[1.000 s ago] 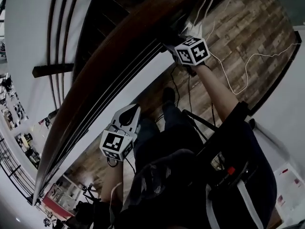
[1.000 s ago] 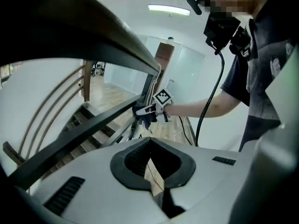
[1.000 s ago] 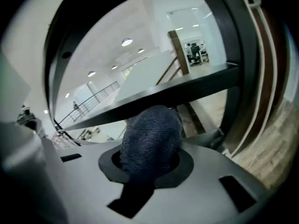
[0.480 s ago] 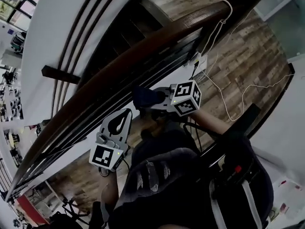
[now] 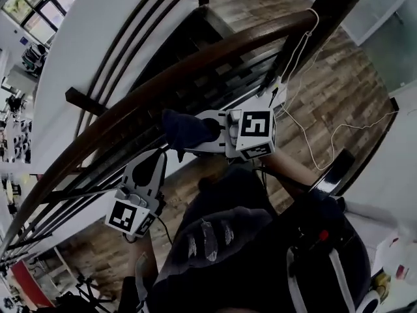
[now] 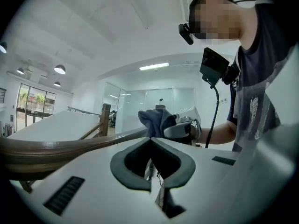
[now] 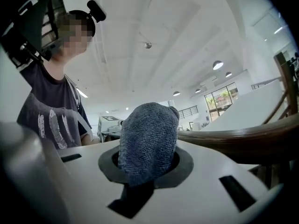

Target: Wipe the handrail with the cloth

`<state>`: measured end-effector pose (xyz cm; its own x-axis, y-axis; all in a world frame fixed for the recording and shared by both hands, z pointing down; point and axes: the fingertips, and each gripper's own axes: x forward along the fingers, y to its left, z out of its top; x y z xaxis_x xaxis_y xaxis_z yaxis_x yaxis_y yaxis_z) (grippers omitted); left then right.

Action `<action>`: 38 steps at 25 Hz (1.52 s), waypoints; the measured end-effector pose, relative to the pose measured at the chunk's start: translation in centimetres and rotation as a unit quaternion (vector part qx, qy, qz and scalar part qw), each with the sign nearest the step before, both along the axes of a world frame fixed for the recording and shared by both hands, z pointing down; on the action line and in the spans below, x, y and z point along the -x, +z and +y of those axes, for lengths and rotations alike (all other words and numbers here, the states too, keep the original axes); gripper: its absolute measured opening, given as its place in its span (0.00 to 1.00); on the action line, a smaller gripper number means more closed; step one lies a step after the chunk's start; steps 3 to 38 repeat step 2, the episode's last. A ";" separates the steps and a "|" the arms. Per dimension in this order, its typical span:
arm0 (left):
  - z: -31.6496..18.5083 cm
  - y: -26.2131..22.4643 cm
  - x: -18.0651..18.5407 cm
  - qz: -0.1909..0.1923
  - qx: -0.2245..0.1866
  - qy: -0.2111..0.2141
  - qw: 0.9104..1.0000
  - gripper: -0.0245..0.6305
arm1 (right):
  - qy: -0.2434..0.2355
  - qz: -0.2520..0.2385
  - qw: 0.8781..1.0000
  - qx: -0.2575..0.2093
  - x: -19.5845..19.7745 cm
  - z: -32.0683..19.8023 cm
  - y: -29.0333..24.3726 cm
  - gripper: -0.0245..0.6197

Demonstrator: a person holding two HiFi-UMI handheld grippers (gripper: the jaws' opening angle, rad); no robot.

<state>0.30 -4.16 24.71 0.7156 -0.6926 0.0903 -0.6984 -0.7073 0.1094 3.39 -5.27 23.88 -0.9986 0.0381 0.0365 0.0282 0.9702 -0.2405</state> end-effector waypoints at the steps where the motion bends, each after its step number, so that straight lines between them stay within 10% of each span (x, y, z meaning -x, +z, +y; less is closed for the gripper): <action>1: 0.8 0.0 0.1 0.004 -0.002 0.001 1.000 0.05 | -0.003 -0.003 1.000 0.001 0.1 0.9 -0.3 0.14; 38: 1.6 0.0 0.2 0.007 -0.005 0.002 1.000 0.05 | -0.005 -0.005 1.000 0.002 0.1 1.9 -0.6 0.14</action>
